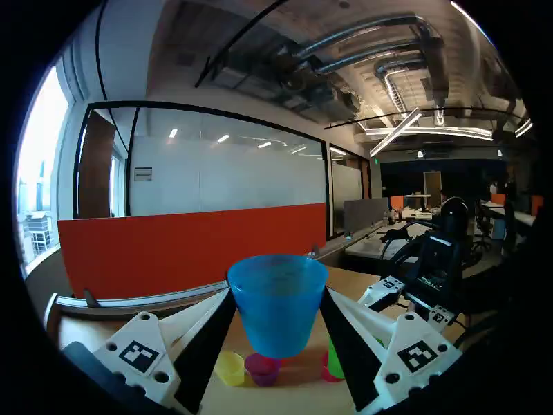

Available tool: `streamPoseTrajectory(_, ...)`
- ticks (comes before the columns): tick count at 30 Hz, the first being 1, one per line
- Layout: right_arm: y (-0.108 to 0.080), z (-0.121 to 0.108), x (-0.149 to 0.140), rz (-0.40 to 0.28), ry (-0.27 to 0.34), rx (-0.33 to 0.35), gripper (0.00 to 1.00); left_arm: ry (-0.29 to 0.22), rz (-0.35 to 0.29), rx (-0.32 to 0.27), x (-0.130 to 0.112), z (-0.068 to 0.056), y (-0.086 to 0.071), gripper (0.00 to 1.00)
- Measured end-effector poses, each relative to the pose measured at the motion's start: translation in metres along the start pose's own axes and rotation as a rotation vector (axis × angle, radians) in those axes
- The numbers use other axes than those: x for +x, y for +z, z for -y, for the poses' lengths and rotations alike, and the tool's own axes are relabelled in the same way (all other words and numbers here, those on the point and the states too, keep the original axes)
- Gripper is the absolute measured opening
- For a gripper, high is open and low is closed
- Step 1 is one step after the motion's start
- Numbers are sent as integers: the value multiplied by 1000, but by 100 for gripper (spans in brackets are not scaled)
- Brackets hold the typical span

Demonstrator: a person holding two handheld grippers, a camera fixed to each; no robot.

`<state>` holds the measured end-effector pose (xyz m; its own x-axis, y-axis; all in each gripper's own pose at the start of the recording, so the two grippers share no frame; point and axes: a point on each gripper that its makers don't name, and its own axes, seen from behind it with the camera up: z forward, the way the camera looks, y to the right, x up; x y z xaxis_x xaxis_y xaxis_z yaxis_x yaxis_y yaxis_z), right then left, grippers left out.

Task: Pour water

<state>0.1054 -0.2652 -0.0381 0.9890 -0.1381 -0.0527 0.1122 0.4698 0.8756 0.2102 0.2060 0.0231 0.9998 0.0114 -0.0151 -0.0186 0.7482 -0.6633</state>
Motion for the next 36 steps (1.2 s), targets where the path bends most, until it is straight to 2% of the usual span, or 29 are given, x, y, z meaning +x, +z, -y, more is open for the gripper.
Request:
streamPoseTrajectory(3,0,0,1,1,-1,1,91,-15,-3,0,1,2,-1,83)
streamPoseTrajectory(12,1,1,4,10,7,7,90,-12,22,2,-8,6,-6,83)
streamPoseTrajectory(18,1,3,-2,41,8,19,91,-20,64,4,-25,13,-10,83)
streamPoseTrajectory(23,0,5,-6,70,22,32,90,-5,112,6,-42,19,-14,83)
streamPoseTrajectory(36,-2,4,-24,141,50,54,91,24,209,-18,-80,19,-23,83)
